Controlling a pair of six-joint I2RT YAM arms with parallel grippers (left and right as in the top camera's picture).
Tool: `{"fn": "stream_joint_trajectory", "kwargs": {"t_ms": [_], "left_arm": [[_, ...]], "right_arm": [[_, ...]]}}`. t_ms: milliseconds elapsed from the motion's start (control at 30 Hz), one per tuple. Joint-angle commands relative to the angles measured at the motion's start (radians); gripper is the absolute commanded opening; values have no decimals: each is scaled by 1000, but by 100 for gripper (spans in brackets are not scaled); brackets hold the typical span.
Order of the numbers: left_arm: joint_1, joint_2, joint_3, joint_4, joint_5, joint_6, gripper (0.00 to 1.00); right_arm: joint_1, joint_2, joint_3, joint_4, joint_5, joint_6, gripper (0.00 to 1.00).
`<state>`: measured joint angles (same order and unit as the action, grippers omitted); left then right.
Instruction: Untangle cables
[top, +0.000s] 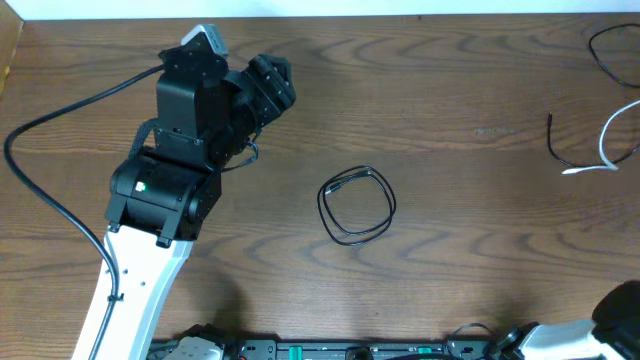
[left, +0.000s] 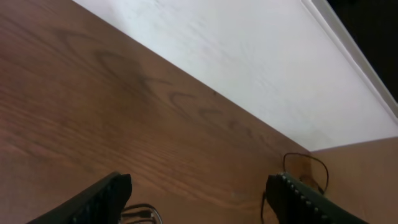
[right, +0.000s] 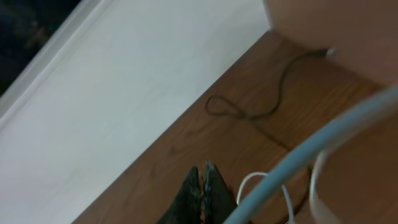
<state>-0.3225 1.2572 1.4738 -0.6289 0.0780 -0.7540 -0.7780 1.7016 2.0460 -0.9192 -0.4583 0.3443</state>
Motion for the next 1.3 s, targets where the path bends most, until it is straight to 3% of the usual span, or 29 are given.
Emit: {"fn": "stream_joint_trajectory", "kwargs": {"t_ms": [0,300,367,400,467,500,533,567,733,867,1133,1233,1267], "left_arm": [[2,15,3,-21,20,21,75],[2,40,3,-48,20,21,75],[1,45,3,-48,20,21,75],[0,48,3,-48,20,21,76],[-5,53,3,-48,20,34,75],[-11,57,3,-48,19,51,75],[-15,62,3,-48,19,55,75],[-19,64,3,-48,20,56,75],[-40,85,3,-48,20,84,75],[-62,105,3,-52,28,200,75],[-72,238,3,-199,256,390,74],[-79,315,3,-284,278,441,54],[-84,336,3,-302,277,465,52]], "right_arm": [[-3,70,68,-19,122,-16,1],[-7,300,67,-98,303,-39,1],[-6,358,67,-106,287,-39,8],[-6,380,67,-112,283,-39,14],[-7,424,67,-131,268,-39,40],[-8,444,67,-145,232,-60,70],[-8,452,67,-151,195,-81,88],[-8,454,67,-157,165,-95,98],[-6,426,69,-200,20,-99,99],[4,375,69,-258,-89,-138,99],[88,275,69,-393,-129,-253,99],[135,269,69,-414,-119,-253,99],[155,269,69,-418,-115,-255,99]]}}
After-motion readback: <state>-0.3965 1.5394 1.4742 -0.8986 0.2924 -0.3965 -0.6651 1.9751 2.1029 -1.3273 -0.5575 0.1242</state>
